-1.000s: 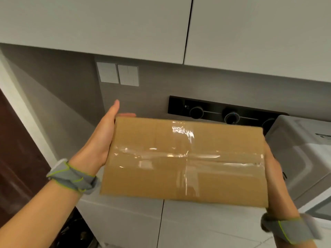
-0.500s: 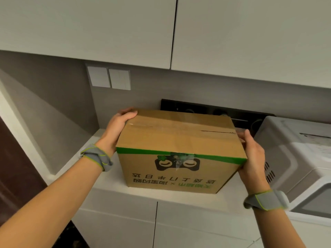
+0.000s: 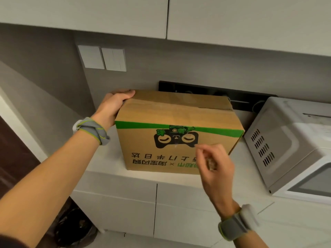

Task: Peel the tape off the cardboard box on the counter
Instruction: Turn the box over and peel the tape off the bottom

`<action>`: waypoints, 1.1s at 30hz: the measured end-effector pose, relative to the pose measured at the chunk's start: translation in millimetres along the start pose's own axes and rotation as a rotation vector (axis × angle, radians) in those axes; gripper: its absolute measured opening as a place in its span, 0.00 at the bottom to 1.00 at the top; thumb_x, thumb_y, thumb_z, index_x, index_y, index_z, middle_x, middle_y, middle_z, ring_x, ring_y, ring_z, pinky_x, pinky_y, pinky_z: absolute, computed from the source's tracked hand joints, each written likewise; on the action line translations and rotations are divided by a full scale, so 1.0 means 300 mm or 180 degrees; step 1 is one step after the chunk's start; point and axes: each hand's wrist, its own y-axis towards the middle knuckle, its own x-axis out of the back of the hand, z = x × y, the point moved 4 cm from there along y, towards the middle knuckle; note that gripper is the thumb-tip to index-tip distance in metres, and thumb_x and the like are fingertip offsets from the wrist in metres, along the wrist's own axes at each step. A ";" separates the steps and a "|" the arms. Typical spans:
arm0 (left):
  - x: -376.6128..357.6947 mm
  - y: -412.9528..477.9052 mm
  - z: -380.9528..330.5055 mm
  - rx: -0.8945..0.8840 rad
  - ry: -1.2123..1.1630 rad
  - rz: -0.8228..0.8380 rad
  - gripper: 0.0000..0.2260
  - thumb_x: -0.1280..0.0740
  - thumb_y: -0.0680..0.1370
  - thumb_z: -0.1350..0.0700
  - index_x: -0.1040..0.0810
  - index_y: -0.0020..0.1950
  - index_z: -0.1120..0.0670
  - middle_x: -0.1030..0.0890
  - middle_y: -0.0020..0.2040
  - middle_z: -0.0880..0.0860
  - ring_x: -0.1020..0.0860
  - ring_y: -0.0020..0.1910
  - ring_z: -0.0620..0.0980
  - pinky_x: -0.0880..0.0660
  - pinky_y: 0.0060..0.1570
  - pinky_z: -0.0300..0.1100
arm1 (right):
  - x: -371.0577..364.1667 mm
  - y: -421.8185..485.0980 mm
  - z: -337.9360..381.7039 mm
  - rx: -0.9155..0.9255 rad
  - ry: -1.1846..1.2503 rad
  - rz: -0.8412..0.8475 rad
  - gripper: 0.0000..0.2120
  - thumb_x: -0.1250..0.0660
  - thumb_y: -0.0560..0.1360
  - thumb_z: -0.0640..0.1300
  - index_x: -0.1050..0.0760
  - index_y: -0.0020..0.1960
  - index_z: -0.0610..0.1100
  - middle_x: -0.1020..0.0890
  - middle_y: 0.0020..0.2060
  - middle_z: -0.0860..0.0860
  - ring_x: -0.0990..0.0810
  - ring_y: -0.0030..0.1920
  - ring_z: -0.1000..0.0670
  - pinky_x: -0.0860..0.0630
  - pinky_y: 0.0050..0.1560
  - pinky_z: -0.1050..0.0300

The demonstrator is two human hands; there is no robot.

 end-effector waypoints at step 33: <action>-0.036 -0.266 0.290 -0.0439 0.0411 0.0583 0.23 0.52 0.84 0.36 0.34 0.76 0.38 0.24 0.66 0.31 0.27 0.69 0.33 0.29 0.64 0.32 | 0.153 0.286 -0.164 -0.1037 -0.1078 0.0067 0.32 0.34 0.78 0.65 0.39 0.77 0.57 0.22 0.62 0.47 0.22 0.58 0.46 0.21 0.57 0.42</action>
